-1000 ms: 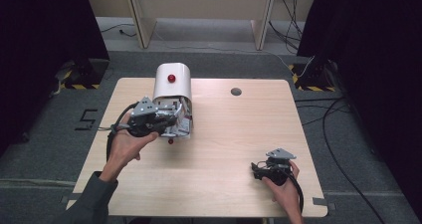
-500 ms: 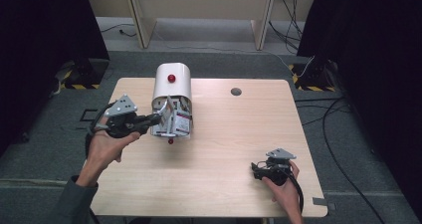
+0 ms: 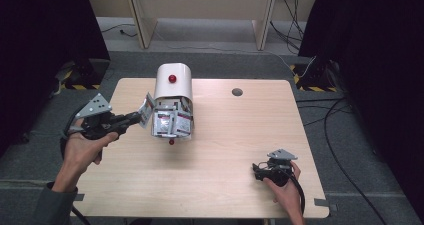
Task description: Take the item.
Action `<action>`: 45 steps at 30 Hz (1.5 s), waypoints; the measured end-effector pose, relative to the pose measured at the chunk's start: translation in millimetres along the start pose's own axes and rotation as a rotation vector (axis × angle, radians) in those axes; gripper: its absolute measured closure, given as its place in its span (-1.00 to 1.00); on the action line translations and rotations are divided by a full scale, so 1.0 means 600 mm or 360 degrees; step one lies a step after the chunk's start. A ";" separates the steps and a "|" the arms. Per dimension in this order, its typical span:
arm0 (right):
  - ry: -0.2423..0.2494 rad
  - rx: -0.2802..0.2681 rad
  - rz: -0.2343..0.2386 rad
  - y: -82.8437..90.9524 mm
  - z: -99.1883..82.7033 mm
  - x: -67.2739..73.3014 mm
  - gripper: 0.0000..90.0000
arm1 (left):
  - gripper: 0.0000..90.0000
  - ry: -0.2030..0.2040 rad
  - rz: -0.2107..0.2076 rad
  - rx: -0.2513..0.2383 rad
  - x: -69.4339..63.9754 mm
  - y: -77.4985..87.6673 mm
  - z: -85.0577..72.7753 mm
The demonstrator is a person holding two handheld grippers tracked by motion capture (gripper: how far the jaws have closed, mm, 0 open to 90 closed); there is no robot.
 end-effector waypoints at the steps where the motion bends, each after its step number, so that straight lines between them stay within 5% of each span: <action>1: 0.0000 0.0000 0.0000 0.000 0.000 0.000 -0.67 | 0.92 0.0004 0.0004 -0.0003 0.003 0.004 -0.001; 8: 0.0000 0.0000 0.0000 0.000 0.000 0.000 -0.67 | 0.92 0.0019 0.0072 0.0005 0.023 0.033 -0.012; 18: 0.0000 0.0000 0.0000 0.000 0.000 0.000 -0.67 | 0.92 0.0061 0.0145 0.0007 0.053 0.038 -0.037; 28: 0.0000 0.0000 0.0000 0.000 0.000 0.000 -0.67 | 0.92 0.0091 0.0255 0.0042 0.088 0.025 -0.071; 45: 0.0003 -0.0005 0.0000 0.000 0.000 0.000 -0.67 | 0.92 0.0157 0.0411 0.0106 0.143 -0.023 -0.165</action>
Point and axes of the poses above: each handheld gripper's, and its own axes: y roughly backward along the jaws, z roughly out of its top, x roughly to its left, the point moved 6 cm from there along -y, roughly forward along the jaws, and after that the axes turned 10 degrees about -z, right-handed, at the moved point
